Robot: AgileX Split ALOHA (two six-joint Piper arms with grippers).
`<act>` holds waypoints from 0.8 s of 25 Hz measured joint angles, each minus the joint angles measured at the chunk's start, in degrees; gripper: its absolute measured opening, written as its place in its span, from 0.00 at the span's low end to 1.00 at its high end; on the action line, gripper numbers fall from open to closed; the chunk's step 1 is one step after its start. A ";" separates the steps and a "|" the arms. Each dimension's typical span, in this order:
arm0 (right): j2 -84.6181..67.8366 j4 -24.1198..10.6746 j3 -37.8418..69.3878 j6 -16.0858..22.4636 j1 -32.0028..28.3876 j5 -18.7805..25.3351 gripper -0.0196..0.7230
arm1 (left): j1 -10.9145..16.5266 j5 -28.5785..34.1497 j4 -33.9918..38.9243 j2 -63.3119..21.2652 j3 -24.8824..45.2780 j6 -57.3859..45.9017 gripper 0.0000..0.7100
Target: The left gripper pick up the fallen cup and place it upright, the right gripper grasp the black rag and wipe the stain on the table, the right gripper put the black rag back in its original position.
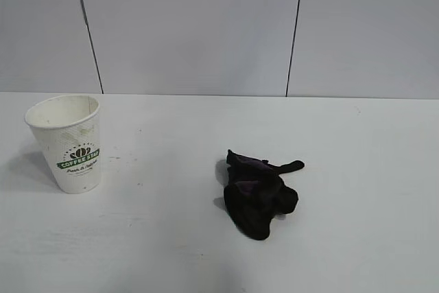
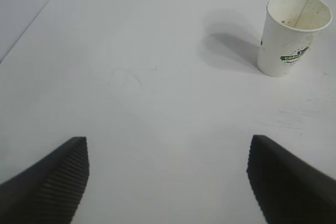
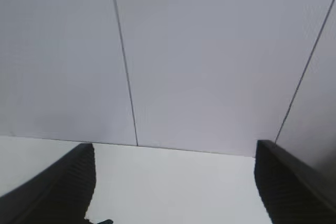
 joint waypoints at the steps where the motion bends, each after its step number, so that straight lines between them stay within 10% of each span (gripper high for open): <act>1: -3.78 -0.11 2.30 -0.02 0.26 0.36 0.79 | 0.00 0.00 0.00 0.00 0.00 0.00 0.84; 20: -30.58 -7.43 50.32 8.87 6.64 -2.59 0.79 | 0.00 0.00 0.00 0.00 0.00 0.00 0.84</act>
